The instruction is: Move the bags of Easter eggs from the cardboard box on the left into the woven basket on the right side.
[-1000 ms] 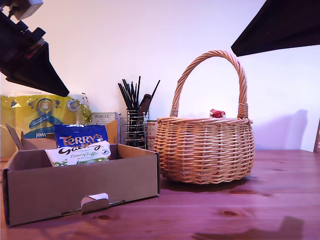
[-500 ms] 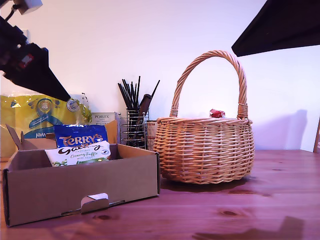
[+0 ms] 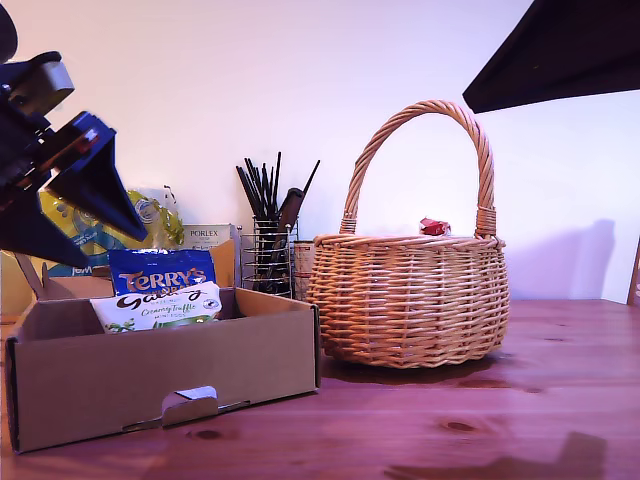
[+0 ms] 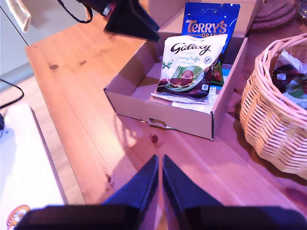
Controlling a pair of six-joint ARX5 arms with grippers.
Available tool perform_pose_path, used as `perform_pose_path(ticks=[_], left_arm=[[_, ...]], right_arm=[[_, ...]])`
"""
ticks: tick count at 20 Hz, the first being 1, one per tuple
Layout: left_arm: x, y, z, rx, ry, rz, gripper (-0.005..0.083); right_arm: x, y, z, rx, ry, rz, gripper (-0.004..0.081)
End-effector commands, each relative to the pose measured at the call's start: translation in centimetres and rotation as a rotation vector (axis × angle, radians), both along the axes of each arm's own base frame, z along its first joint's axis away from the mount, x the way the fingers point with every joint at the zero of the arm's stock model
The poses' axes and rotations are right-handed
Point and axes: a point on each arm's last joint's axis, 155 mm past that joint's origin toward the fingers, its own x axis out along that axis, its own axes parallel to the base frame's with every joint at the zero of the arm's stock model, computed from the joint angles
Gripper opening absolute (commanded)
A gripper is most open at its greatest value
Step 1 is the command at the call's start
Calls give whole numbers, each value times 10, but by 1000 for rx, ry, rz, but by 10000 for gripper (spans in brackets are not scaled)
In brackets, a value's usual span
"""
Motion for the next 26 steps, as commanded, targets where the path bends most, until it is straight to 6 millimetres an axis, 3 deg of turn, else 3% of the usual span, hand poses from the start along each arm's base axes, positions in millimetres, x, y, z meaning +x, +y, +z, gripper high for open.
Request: perform_pose_path(ticks=[1, 5, 11, 15, 20, 26], left_arm=[[0, -1, 0, -54, 52, 77, 783], [6, 13, -6, -53, 103, 232, 782], [12, 1, -11, -43, 110, 296, 780], [19, 5, -21, 2, 125, 366, 774], [31, -2, -34, 22, 181, 395, 559], [34, -4, -57, 87, 278, 393, 553]], right_arm=[[2, 0, 7, 8, -18, -1, -12], [3, 1, 8, 10, -22, -1, -12], [3, 1, 8, 11, -24, -1, -12], [3, 1, 9, 12, -25, -1, -12], [3, 1, 9, 14, -28, -1, -12], [4, 2, 11, 19, -36, -1, -12]])
